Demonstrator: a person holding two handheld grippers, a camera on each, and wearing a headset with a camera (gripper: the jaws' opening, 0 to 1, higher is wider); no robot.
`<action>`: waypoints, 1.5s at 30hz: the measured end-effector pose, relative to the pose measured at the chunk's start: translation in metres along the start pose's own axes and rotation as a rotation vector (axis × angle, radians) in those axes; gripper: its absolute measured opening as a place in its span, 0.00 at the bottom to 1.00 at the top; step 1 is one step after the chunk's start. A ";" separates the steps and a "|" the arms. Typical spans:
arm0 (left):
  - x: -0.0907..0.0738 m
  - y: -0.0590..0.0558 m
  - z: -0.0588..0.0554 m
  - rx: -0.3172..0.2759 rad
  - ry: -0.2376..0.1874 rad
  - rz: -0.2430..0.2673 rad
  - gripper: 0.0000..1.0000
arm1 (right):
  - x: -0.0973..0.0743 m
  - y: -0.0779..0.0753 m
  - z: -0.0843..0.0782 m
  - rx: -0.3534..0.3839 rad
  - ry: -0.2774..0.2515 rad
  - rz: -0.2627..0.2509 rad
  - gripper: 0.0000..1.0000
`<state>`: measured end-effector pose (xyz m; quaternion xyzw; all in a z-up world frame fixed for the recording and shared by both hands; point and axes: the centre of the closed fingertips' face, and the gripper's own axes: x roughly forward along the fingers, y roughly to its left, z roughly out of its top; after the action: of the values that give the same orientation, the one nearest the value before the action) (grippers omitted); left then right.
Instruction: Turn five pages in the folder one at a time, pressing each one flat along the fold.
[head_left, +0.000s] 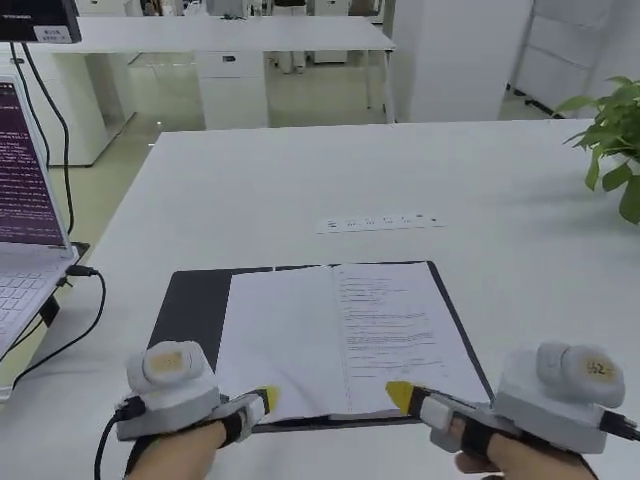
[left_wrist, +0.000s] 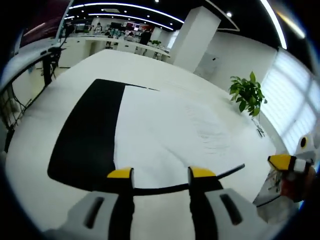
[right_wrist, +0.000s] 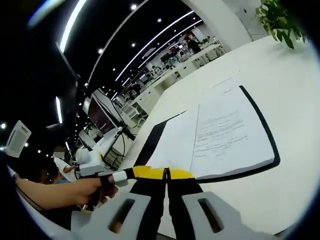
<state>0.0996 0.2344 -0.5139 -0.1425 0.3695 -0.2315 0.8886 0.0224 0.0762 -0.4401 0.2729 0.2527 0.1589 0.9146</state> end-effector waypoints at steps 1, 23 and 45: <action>-0.004 -0.004 -0.001 -0.013 0.007 -0.011 0.45 | -0.003 -0.003 0.003 -0.033 -0.002 -0.018 0.00; -0.085 -0.047 0.029 0.257 -0.163 -0.047 0.84 | -0.042 -0.037 0.030 -0.175 -0.072 -0.150 0.71; -0.126 -0.033 0.034 0.358 -0.201 0.035 0.99 | -0.069 -0.029 0.039 -0.362 -0.108 -0.186 1.00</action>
<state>0.0365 0.2742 -0.4023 0.0020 0.2344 -0.2627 0.9360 -0.0083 0.0073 -0.4025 0.0876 0.1946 0.1018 0.9717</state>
